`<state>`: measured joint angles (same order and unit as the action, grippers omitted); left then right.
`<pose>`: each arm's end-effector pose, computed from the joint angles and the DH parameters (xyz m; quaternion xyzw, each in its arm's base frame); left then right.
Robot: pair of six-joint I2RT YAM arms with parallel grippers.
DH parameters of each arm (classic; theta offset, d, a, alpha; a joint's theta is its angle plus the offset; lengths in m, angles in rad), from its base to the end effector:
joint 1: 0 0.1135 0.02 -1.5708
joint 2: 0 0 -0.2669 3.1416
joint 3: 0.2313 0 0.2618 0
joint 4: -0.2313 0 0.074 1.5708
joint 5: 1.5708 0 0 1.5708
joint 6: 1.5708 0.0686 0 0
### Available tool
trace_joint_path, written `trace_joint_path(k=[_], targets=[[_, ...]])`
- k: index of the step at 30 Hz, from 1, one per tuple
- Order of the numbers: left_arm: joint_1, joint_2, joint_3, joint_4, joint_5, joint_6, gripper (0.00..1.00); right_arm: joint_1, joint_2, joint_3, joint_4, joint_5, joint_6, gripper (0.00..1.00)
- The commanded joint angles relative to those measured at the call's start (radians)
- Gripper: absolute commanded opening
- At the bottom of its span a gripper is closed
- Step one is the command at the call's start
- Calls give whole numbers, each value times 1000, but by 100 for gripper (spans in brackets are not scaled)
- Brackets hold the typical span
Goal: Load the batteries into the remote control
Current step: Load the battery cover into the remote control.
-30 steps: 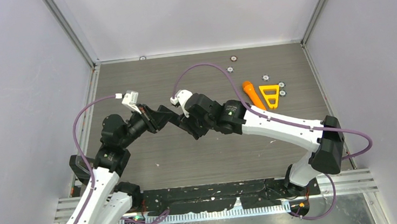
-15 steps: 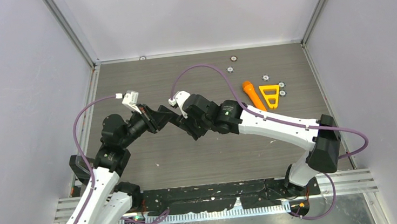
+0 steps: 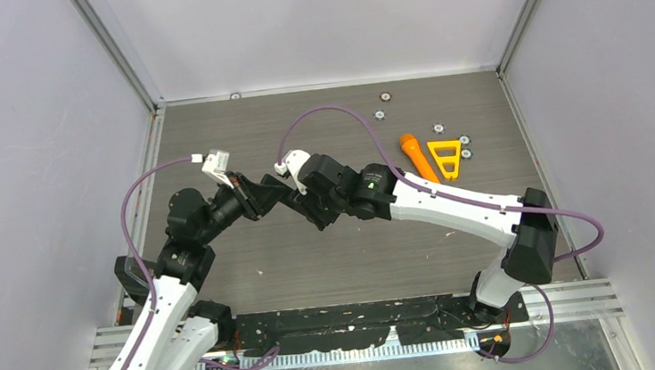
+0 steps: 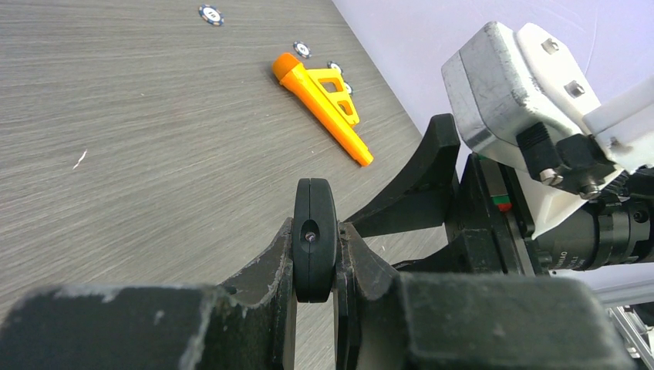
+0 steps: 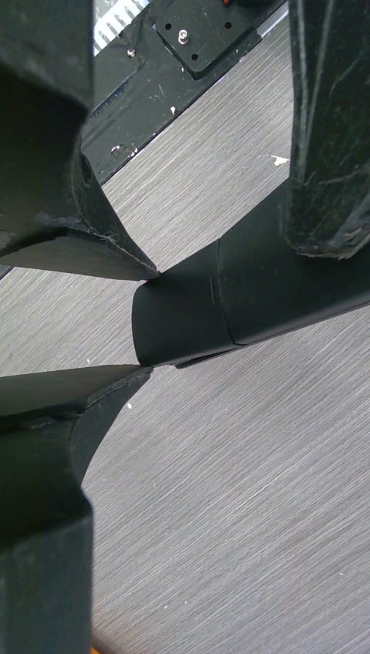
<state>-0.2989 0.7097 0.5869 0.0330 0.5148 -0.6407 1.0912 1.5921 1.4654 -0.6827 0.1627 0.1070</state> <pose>0.1917 -0.0944 0.3038 0.0479 0.7326 -0.4629 0.4967 0.1870 0.3354 0.3051 -0.4106 0.8298 0.1465 0.3484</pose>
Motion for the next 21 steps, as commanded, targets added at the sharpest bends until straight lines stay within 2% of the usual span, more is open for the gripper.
trace_joint_path(k=[1,12,21], targets=[[-2,2,50,27,47,15,0,4,9,59,36,0,-12,28],[-2,8,65,1,83,-75,0,4,21,74,43,6,-5,30],[-2,13,60,54,107,-188,0,3,27,82,41,-7,3,32]])
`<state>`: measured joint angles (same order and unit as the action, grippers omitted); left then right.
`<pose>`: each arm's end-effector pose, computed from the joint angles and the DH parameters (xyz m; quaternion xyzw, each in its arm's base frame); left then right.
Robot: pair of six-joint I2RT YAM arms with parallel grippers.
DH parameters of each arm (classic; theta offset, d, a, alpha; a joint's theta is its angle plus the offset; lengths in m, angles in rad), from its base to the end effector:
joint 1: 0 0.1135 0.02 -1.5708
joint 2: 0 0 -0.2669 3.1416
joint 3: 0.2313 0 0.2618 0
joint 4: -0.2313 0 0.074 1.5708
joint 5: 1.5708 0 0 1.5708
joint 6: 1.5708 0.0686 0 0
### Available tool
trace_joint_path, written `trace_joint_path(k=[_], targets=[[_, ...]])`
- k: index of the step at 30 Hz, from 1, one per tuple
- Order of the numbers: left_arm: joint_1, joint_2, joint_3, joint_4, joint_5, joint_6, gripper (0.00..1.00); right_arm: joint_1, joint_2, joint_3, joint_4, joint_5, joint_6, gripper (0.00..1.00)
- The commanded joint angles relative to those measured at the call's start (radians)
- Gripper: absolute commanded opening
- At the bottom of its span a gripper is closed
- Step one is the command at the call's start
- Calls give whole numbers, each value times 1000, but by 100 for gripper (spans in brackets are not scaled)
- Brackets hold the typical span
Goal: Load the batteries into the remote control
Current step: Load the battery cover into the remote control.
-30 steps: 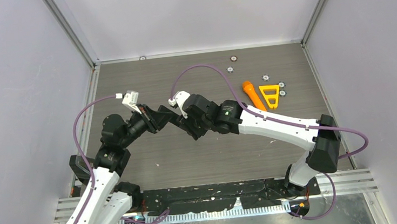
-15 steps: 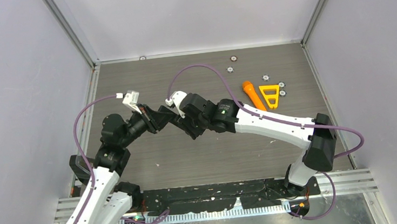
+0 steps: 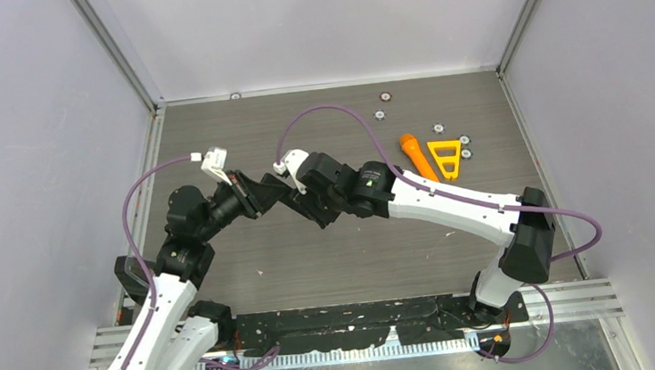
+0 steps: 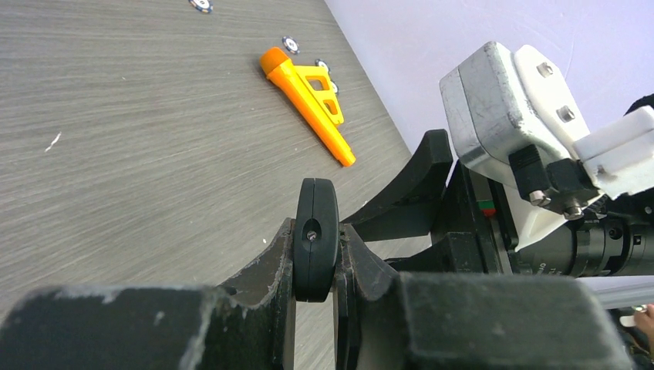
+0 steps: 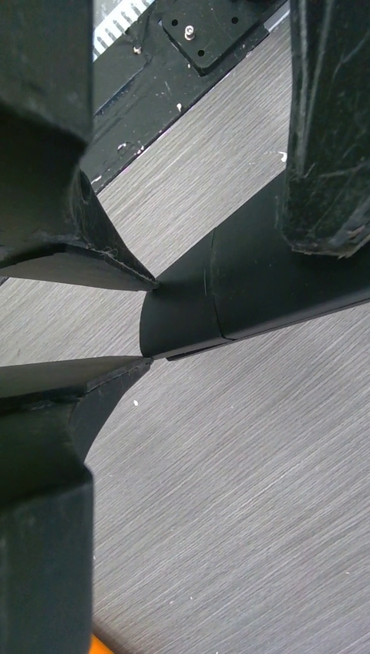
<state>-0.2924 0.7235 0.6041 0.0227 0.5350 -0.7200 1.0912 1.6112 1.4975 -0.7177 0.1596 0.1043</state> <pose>0.1934 -0.0947 0.3066 0.0221 0.7356 -0.4855 0.4720 0.1879 0.3377 0.3062 -0.4149 0.8322 0.1413 0.3396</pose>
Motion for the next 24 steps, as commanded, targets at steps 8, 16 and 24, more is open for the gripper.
trace_joint_path(k=[8,16,24], targets=[[-8,0,29,88,96,-148,0,4,5,57,72,2,15,33],[-8,-15,13,82,90,-148,0,4,12,81,29,77,71,34],[1,-21,16,58,72,-177,0,-1,-15,75,19,126,127,43]])
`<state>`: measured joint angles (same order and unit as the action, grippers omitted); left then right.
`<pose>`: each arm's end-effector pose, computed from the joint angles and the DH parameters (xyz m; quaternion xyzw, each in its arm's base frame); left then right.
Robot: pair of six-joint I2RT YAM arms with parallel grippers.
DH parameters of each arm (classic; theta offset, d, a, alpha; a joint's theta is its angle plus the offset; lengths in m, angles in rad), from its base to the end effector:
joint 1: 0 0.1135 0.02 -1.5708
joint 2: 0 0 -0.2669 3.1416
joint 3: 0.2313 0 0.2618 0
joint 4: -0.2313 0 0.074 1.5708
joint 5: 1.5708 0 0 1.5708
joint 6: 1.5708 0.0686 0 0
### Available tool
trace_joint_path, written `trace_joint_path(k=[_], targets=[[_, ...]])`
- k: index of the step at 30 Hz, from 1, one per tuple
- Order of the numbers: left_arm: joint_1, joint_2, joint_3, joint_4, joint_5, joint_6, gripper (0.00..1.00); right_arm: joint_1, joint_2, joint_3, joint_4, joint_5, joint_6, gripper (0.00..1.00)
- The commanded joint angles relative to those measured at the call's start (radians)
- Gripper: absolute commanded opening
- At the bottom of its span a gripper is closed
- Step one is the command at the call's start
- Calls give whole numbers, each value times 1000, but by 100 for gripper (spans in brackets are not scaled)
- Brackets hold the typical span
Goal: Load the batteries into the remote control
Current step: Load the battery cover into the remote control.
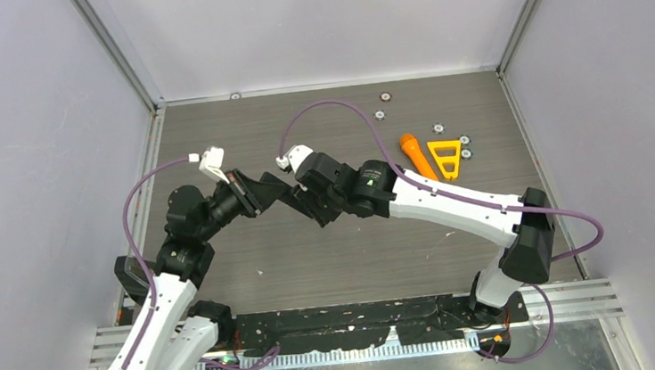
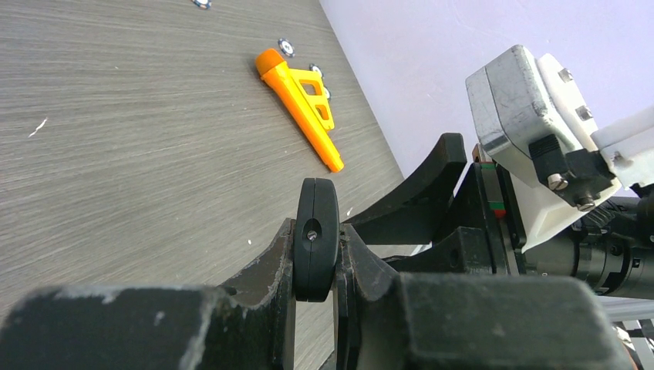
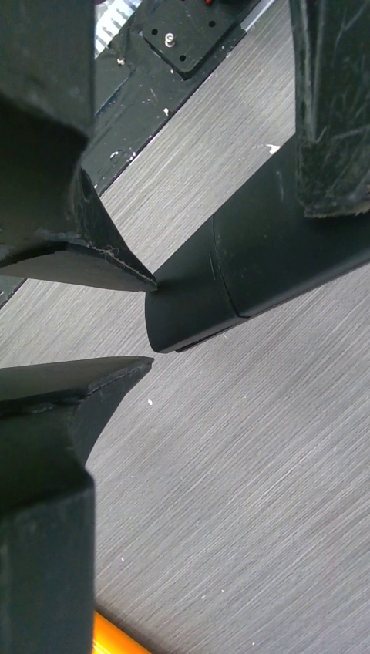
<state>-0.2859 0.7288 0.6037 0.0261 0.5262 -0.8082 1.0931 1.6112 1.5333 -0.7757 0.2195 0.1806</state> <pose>0.1955 -0.0934 0.3058 -0.0161 0.7365 -0.5018 0.4533 0.1890 0.3325 0.3140 -0.3756 0.8525 0.1250 0.3415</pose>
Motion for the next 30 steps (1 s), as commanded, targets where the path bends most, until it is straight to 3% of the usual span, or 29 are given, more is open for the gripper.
trace_joint_path(k=[1,12,22,30], targets=[[-2,-25,17,52,77,-99,0,-4,-17,39,75,75,56,44],[39,-18,-17,125,75,-281,0,-57,-88,41,46,92,195,57],[53,-10,-40,255,100,-397,0,-134,-158,17,50,12,330,60],[66,-23,-57,345,52,-533,0,-184,-265,-97,164,-113,465,70]])
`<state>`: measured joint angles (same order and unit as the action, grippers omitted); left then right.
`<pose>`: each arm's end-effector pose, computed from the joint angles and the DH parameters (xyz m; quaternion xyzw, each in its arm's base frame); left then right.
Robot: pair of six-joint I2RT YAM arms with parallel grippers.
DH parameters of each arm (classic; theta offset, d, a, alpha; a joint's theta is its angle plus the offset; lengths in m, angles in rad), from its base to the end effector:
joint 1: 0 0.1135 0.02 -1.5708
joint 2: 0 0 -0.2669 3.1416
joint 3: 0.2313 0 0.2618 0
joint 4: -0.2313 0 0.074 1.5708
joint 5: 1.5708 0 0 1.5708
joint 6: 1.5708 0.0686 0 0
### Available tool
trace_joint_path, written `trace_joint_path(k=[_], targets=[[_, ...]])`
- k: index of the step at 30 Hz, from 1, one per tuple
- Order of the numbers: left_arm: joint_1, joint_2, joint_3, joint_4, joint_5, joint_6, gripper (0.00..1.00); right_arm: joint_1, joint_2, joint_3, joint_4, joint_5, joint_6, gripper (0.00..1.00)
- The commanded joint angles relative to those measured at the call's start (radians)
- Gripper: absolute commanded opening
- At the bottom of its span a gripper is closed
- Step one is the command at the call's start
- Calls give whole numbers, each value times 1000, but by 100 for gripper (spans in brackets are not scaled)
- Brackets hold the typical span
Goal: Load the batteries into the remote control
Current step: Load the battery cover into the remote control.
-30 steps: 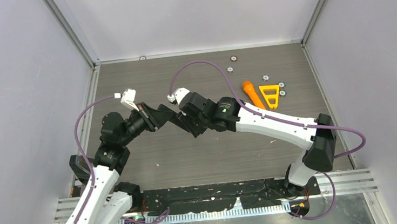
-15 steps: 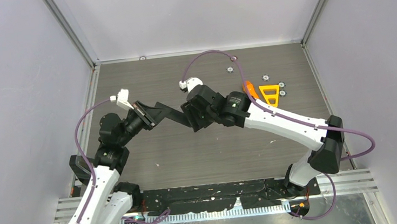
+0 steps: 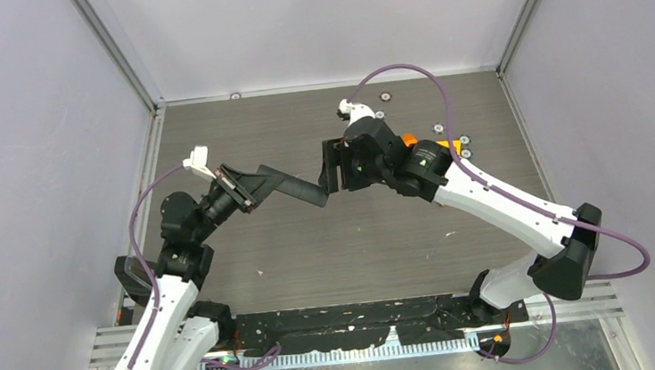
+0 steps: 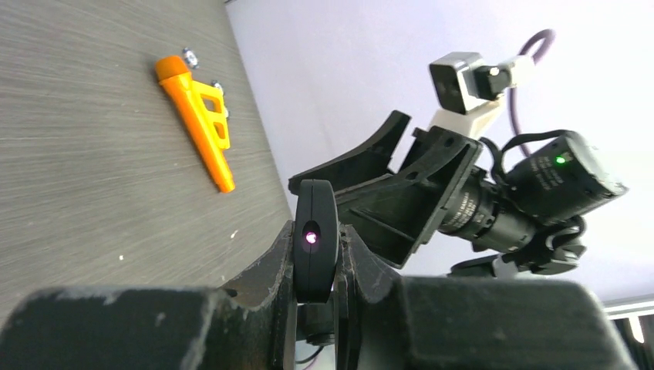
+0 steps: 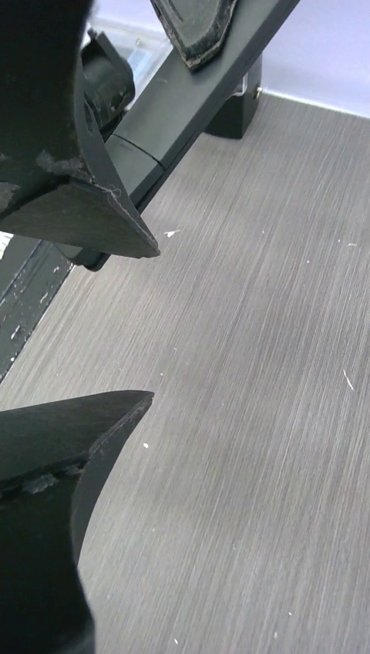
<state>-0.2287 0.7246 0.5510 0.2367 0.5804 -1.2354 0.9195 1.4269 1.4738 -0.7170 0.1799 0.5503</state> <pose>0.1986 -0.0848 0.3138 -0.1336 0.6751 -0.6126 0.3887 0.2185 0.2664 0.3617 -0.1261 0.8886 0.2307 0.3759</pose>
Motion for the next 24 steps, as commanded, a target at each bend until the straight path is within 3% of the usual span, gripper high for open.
trace_joint_path(k=[1,11,17,24], targets=[[9,-16,-7,144,-7,-128,0,-12,-90,-45,132,-90,105,71],[10,-3,-59,173,-44,-397,0,-28,-248,-172,393,-128,270,92],[10,8,-91,306,-85,-535,0,-42,-245,-207,429,-255,354,92],[11,6,-105,371,-97,-591,0,-45,-251,-267,461,-282,433,87]])
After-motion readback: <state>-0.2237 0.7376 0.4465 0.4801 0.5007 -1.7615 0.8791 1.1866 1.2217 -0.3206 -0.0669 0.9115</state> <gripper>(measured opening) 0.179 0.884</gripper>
